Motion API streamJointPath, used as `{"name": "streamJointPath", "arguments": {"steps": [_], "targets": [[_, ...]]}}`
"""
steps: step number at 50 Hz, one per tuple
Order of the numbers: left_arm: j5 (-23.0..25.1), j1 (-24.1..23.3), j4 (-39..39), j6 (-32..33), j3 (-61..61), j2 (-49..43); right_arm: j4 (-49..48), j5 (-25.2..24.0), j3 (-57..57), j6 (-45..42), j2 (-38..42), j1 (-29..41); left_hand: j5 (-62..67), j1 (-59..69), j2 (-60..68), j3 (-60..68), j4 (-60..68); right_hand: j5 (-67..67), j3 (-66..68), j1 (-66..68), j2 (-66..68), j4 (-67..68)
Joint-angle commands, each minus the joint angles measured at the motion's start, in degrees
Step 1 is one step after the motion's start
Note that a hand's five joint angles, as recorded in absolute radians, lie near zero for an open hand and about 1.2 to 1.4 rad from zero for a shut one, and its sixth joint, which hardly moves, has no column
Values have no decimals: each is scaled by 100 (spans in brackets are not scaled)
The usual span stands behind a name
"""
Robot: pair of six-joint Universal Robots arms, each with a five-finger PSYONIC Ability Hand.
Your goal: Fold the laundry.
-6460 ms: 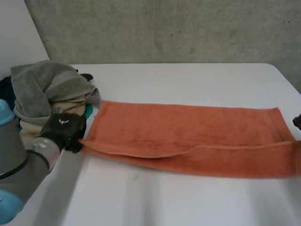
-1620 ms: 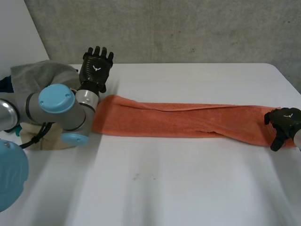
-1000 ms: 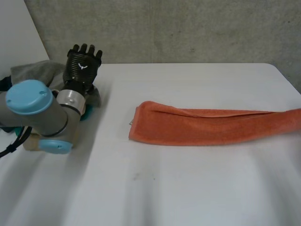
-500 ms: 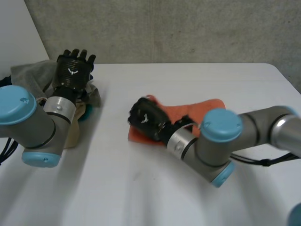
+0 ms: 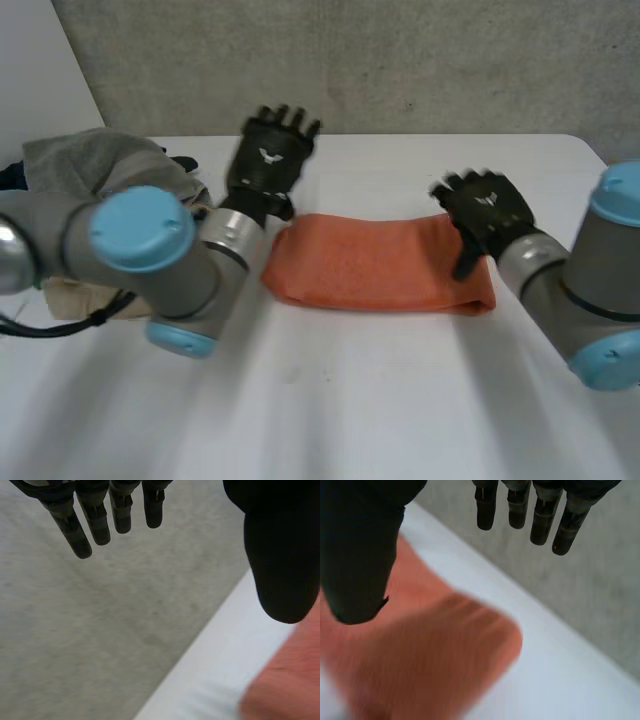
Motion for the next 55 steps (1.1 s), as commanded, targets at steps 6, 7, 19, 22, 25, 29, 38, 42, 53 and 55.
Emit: {"name": "streamJointPath", "arguments": {"steps": [6, 7, 19, 22, 25, 29, 38, 42, 53, 55], "targets": [[-274, -206, -494, 17, 820, -971, -314, 28, 247, -764, 1013, -474, -107, 41, -23, -63, -22, 3480, 3629, 3643, 3606, 3523], [-361, -197, -529, 17, 750, -953, -331, 54, 160, -886, 1075, -518, -107, 41, -24, -63, -22, 5553, 5702, 5716, 5679, 5596], [-775, 259, -600, 8, -427, 293, -692, 635, -816, -1774, 645, 113, -140, 7, -57, -97, -55, 6610, 6759, 6774, 6737, 6654], [-915, 339, -626, -1, -656, 523, -858, 416, -1097, -2117, 784, 823, -140, 7, -57, -97, -55, 6610, 6759, 6774, 6737, 6654], [-1179, 453, -661, -10, -894, 752, -1104, 29, -1212, -2320, 1004, 1299, -157, -10, -74, -114, -72, 6610, 6759, 6774, 6737, 6654], [-1478, 585, -661, -18, -1105, 893, -1324, -771, -1274, -2496, 1400, 1977, -207, -60, -124, -164, -123, 6610, 6759, 6774, 6737, 6654], [-1505, 603, -644, -62, -1150, 884, -1351, -475, -1616, -1875, 1736, 2207, -241, -94, -158, -198, -156, 644, 793, 807, 770, 687], [-1505, 533, -609, -53, -904, 841, -1281, 45, -1599, -565, 1322, 1926, -241, -94, -158, -198, -156, -390, -241, -226, -263, -346], [-1005, -284, -679, -808, 256, 253, 369, -33, -1940, 1713, 758, 836, 10, 158, 93, 53, 95, -390, -241, -226, -263, -346], [-873, -381, -731, -923, 406, 103, 555, -34, -2090, 1740, 934, 809, 61, 209, 144, 104, 146, -390, -241, -226, -263, -346]]}}
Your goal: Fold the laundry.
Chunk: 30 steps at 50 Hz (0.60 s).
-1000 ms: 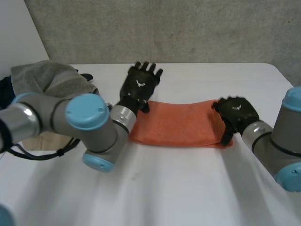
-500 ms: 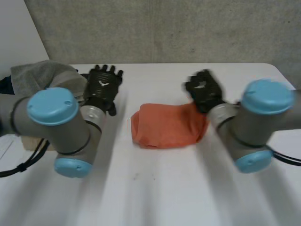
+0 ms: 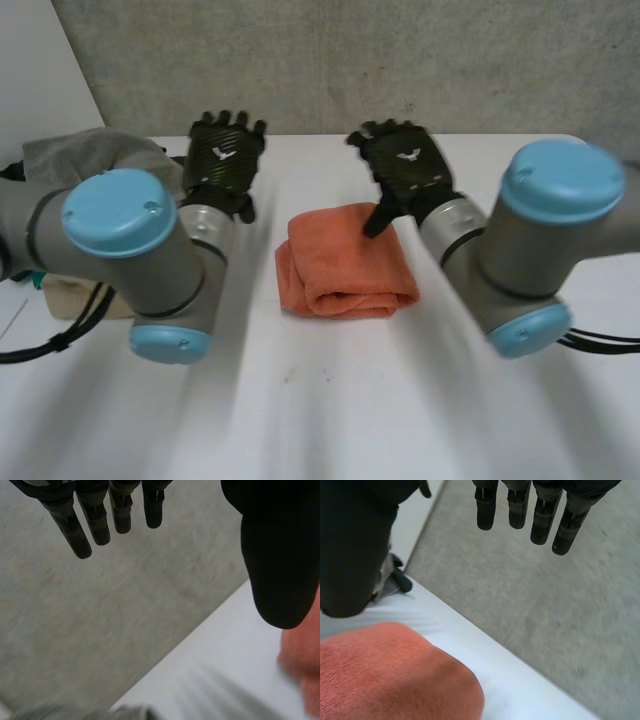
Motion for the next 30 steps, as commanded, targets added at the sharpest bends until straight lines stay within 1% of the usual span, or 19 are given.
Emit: {"name": "streamJointPath", "arguments": {"steps": [1, 2, 4, 8, 10, 12, 14, 17, 20, 22, 25, 30], "targets": [[528, -504, -154, -630, 729, -570, 1007, -142, -538, 446, 386, -427, 78, 225, 161, 121, 163, -384, -208, -215, -257, -333], [633, -601, -285, -674, 938, -763, 1173, -142, -669, 481, 535, -453, 95, 242, 178, 138, 179, -384, -208, -215, -257, -333], [695, -689, -470, -683, 1194, -974, 1297, -142, -801, 551, 650, -471, 129, 275, 212, 172, 213, -384, -208, -215, -257, -333], [696, -804, -1129, -683, 1827, -1528, 1500, -89, -1057, 815, 923, -646, 229, 376, 312, 273, 314, -384, -208, -215, -257, -333], [608, -795, -1558, -674, 2134, -1800, 1666, -142, -1180, 833, 1081, -665, 397, 544, 480, 440, 481, -384, -208, -215, -257, -333], [477, -778, -1788, -666, 2232, -1916, 1807, -159, -1294, 833, 1178, -656, 415, 561, 498, 458, 499, -384, -208, -215, -257, -333], [214, -743, -1964, -631, 2259, -1995, 1983, -212, -1461, 833, 1353, -638, 431, 578, 514, 475, 516, -384, -208, -215, -257, -333], [11, -734, -2026, -464, 2233, -1995, 2159, -273, -1671, 816, 1581, -533, 415, 561, 498, 458, 499, -384, -208, -215, -257, -333], [-104, -716, -2097, -16, 2084, -1951, 2229, -265, -1804, 737, 1723, -410, 415, 561, 498, 458, 499, -384, -208, -215, -257, -333], [-139, -690, -2106, 404, 1909, -1916, 2247, -256, -1909, 588, 1855, -287, 398, 545, 481, 441, 483, -384, -208, -215, -257, -333], [-157, -628, -2106, 836, 1741, -1864, 2256, -230, -2006, 307, 2030, -182, 381, 528, 464, 424, 466, -384, -208, -215, -257, -333], [-131, -611, -2114, 978, 1679, -1863, 2309, -151, -2182, -80, 2338, -76, 297, 444, 380, 340, 382, -384, -208, -215, -257, -333]]}}
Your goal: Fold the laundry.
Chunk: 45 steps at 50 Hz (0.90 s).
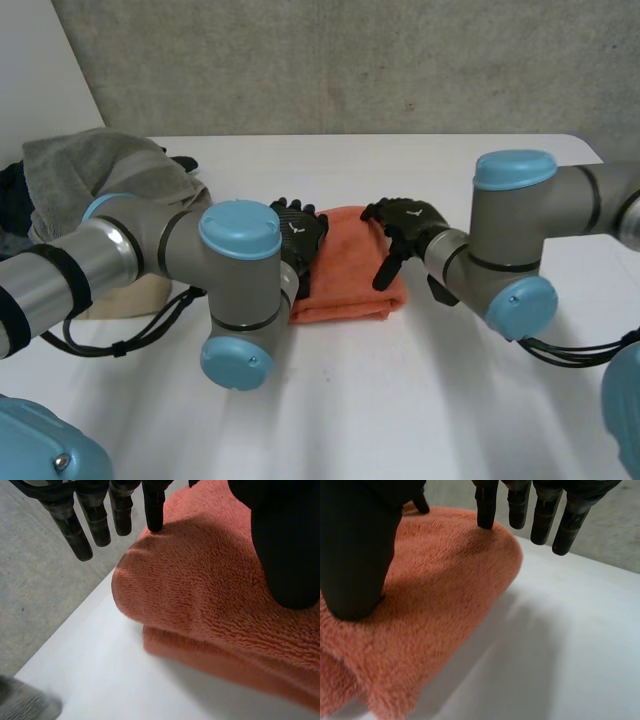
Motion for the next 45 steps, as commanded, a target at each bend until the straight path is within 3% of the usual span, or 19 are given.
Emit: {"name": "streamJointPath", "arguments": {"steps": [1, 7, 14, 18, 22, 29, 33, 45], "targets": [[31, 65, 22, 571, -263, 68, 62, 125, -261, -639, 458, 201, 275, 219, 227, 242, 215, -384, -208, -215, -257, -333], [58, 91, 22, 597, -245, 129, 97, 328, -288, -728, 292, 201, 258, 202, 210, 225, 198, -384, -208, -215, -257, -333], [119, 249, 39, 536, -272, 613, -226, 380, 510, -360, -963, 96, 107, 51, 58, 74, 47, -384, -208, -215, -257, -333], [452, 328, 48, 387, -298, 999, -657, 634, 1300, 176, -1561, -246, 6, -50, -42, -27, -54, -384, -208, -215, -257, -333], [1190, 495, 39, -35, -438, 1517, -755, 705, 1995, 458, -1809, -519, 6, -50, -42, -27, -54, -384, -208, -215, -257, -333], [3201, 899, -13, -817, -763, 2001, -852, 277, 2411, 976, -1503, -538, 90, 34, 41, 57, 30, -384, -208, -215, -257, -333], [3695, 961, -40, -1002, -860, 2063, -922, -68, 2350, 1363, -1195, -511, 107, 51, 59, 74, 47, -384, -208, -215, -257, -333], [3828, 952, -136, -1029, -1071, 2151, -1537, -42, 1840, 1584, -369, -142, 107, 51, 58, 74, 47, -7, 169, 162, 120, 44]]}}
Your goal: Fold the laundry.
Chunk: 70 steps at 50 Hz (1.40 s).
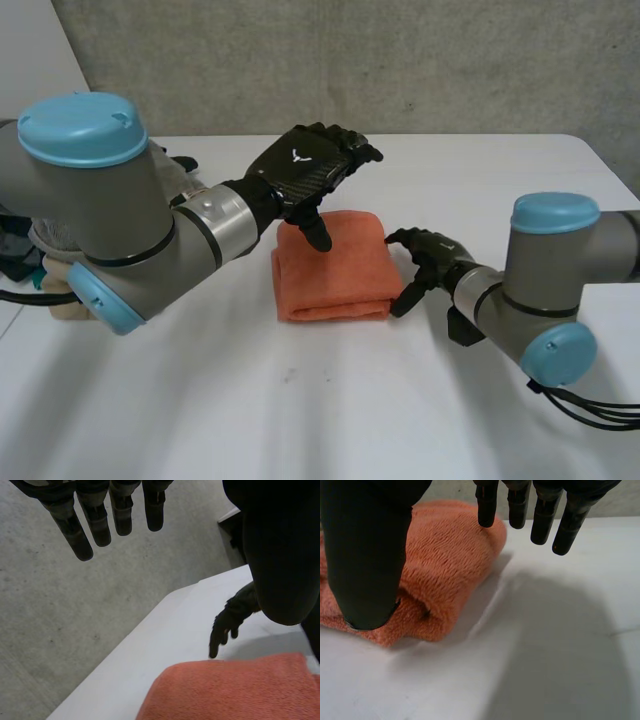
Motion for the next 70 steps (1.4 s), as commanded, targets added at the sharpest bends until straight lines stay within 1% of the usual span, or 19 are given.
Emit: {"name": "streamJointPath", "arguments": {"steps": [1, 10, 14, 15, 16, 17, 20, 27, 30, 31, 35, 43, 50, 56, 63, 64, 65, 66, 70], "targets": [[-60, -22, -12, 32, -84, 28, -380, 97, -385, 21, 449, 299, 128, 72, 71, 85, 63, 71, 220, 384, 172, 95], [-69, -22, -12, 32, -93, 63, -416, 62, -807, 521, 748, 448, 162, 105, 105, 119, 96, 962, 1111, 1275, 1063, 986], [-69, -22, -3, 50, -93, 63, -398, 97, -992, 557, 924, 483, 162, 105, 105, 119, 96, 1767, 1917, 2081, 1868, 1792], [-60, -22, -3, 50, -93, 63, -389, 105, -1036, 557, 959, 492, 162, 105, 105, 119, 96, 2253, 2403, 2567, 2354, 2278], [-60, -22, -3, 50, -84, 63, -381, 106, -1114, 574, 1020, 492, 162, 105, 105, 119, 96, 3890, 4040, 4203, 3991, 3915], [-60, -13, -3, 50, -93, 63, -381, 114, -1159, 583, 1038, 492, 162, 105, 105, 119, 96, 4739, 4889, 5052, 4840, 4764], [-60, -13, 6, 50, -84, 63, -381, 114, -1299, 618, 1082, 492, 162, 105, 105, 119, 96, 6637, 6787, 6951, 6738, 6662], [-60, -4, 41, 32, -66, 63, -407, 324, -1756, 636, 1152, 361, 162, 105, 105, 119, 96, 6642, 6792, 6956, 6743, 6667], [-69, -4, 41, 32, -22, 63, -416, 694, -2107, 610, 1223, -60, 162, 105, 105, 119, 96, 6642, 6792, 6956, 6743, 6667], [-69, -4, 41, 32, -22, 54, -407, 808, -2291, 540, 1284, -444, 162, 105, 105, 119, 96, 6642, 6792, 6956, 6743, 6667], [-69, 4, 58, 32, 13, 54, -389, 958, -2914, 312, 1547, -1140, 162, 105, 105, 119, 96, 6642, 6792, 6956, 6743, 6667], [-113, -13, 93, 23, 267, -16, -363, 1283, -4357, -444, 2206, -2074, 162, 105, 105, 119, 96, 6642, 6792, 6956, 6743, 6667], [-113, -66, 93, 23, 338, -113, -205, 1292, -5596, -1112, 2927, -2654, 162, 105, 105, 119, 96, 6642, 6792, 6956, 6743, 6667], [-113, -101, 93, 32, 338, -166, -143, 1239, -5835, -1517, 3156, -2935, 162, 105, 105, 119, 96, 6642, 6792, 6956, 6743, 6667], [-113, -101, 93, 32, 338, -262, 138, 993, -5967, -1561, 3200, -3050, 162, 105, 105, 119, 96, 6642, 6792, 6956, 6743, 6667], [-113, -101, 93, 32, 338, -262, 164, 976, -5967, -1596, 3200, -3059, 162, 105, 105, 119, 96, 3035, 3184, 3348, 3136, 3059], [-122, -110, 93, 32, 329, -262, 173, 976, -5967, -1631, 3200, -3059, 162, 105, 105, 119, 96, 101, 250, 414, 202, 125], [-122, -110, 93, 32, 329, -262, 182, 984, -5967, -1692, 3209, -3059, 162, 105, 105, 119, 96, -358, -208, -44, -257, -333], [-130, -110, 85, 23, 268, -245, 182, 1046, -5958, -2097, 3218, -3111, 162, 105, 105, 119, 96, -358, -208, -44, -257, -333]]}}
